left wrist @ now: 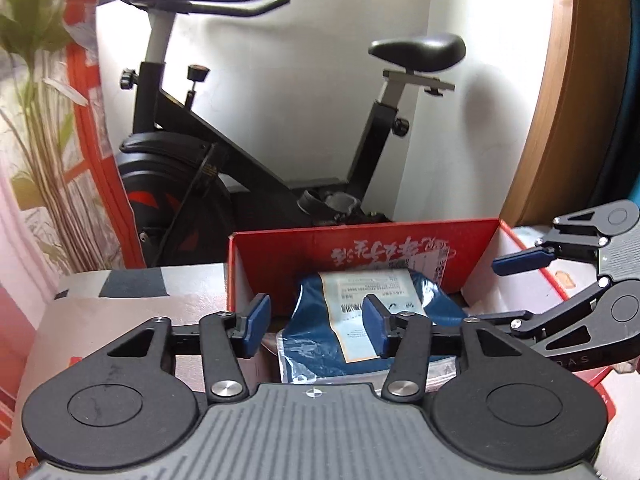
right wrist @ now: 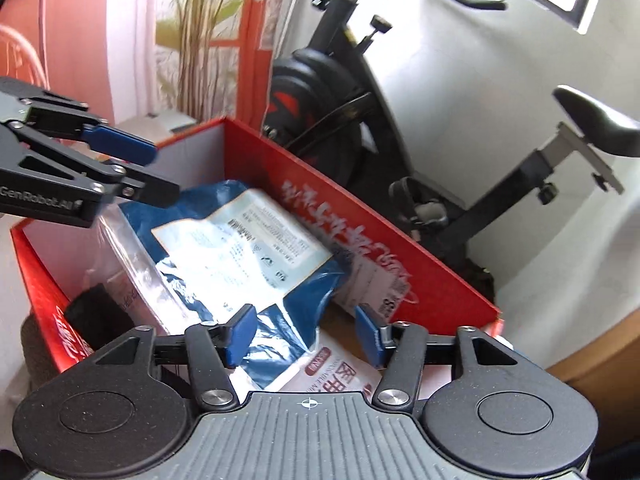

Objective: Organize soft objects
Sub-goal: 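Lower the blue packet into the red box and open the left tool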

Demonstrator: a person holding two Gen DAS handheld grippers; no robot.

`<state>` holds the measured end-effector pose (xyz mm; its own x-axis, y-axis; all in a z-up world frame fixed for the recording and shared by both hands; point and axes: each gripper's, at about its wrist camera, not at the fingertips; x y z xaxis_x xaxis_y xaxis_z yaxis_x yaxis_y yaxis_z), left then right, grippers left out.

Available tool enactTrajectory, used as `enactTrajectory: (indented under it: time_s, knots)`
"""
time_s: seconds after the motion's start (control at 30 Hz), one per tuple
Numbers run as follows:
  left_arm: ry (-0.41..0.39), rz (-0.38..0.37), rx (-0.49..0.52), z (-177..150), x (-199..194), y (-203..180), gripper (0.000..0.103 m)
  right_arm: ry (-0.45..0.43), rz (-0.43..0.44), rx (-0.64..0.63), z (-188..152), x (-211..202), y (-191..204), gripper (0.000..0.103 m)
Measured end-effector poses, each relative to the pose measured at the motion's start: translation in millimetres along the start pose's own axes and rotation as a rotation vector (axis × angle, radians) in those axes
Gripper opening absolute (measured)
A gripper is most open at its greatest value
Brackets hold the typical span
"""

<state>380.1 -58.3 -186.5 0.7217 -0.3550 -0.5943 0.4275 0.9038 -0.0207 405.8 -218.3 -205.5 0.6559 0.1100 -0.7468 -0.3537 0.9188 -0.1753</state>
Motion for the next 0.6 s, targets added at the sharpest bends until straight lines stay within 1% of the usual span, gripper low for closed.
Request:
enactTrajectory:
  time_s: [0.07, 0.17, 0.3, 0.33, 0.4, 0.47, 0.5, 0.57, 0.6]
  knots:
    - [-0.022, 0.010, -0.011, 1, -13, 0, 0.057, -0.014, -0.009, 0.016, 0, -10, -2, 0.060]
    - [-0.056, 0.025, -0.020, 1, -34, -3, 0.063, -0.037, -0.029, 0.028, -1, -28, -4, 0.064]
    - [-0.120, 0.039, -0.019, 0, -63, -9, 0.080, -0.071, -0.043, 0.062, -7, -53, -1, 0.070]
    - [-0.137, 0.043, -0.016, 0, -71, -10, 0.086, -0.083, -0.042, 0.078, -9, -60, -1, 0.073]
    - [-0.166, 0.050, -0.008, -3, -84, -14, 0.092, -0.114, -0.037, 0.111, -13, -73, -1, 0.078]
    - [-0.187, 0.060, 0.003, -6, -96, -17, 0.098, -0.142, -0.039, 0.145, -18, -83, 1, 0.089]
    - [-0.197, 0.064, 0.002, -7, -101, -18, 0.101, -0.153, -0.043, 0.162, -21, -88, 2, 0.091]
    - [-0.216, 0.069, -0.007, -9, -112, -19, 0.103, -0.176, -0.045, 0.192, -25, -98, 5, 0.099]
    - [-0.224, 0.073, -0.015, -10, -118, -19, 0.103, -0.190, -0.045, 0.206, -28, -103, 7, 0.100]
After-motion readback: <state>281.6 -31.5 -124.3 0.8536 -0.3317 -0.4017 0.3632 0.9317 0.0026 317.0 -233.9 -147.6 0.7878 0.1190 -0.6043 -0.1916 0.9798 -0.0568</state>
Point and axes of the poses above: each gripper's, at about its wrist camera, not at the fingertips, and x roughly the way its jaws point, y to its left, z to its top, and after that the axes turned 1 degree about x, right-handed
